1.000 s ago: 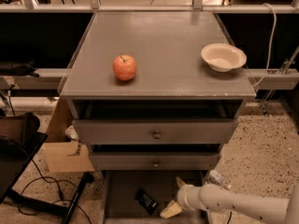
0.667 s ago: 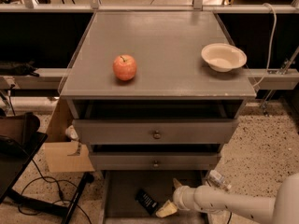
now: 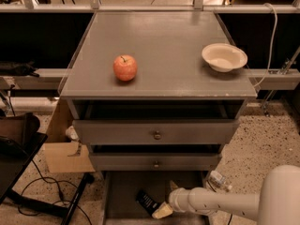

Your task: Pick rxbar blueberry from bottom drawer and place on counter

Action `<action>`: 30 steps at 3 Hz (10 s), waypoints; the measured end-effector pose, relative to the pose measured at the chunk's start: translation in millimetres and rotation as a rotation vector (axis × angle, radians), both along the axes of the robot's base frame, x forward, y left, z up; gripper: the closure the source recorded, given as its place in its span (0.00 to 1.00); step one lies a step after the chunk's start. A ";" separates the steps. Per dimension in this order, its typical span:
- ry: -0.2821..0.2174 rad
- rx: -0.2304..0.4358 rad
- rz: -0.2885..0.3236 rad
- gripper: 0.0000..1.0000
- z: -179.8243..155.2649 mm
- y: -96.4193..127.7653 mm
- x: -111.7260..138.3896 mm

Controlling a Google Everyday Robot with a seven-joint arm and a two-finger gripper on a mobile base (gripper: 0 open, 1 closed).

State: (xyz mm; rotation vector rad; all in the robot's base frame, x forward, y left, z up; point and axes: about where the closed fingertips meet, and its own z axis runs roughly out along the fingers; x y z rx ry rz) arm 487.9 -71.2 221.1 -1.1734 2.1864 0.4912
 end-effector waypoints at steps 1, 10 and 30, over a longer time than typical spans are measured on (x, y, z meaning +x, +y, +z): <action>0.055 -0.076 -0.044 0.00 -49.7 19.0 -5.1; 0.115 -0.130 -0.058 1.00 -119.7 66.3 11.2; -0.524 -0.254 0.048 1.00 776.8 54.8 187.8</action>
Offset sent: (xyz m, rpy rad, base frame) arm 0.0203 0.0467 -0.1092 -0.2019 0.0527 -0.0777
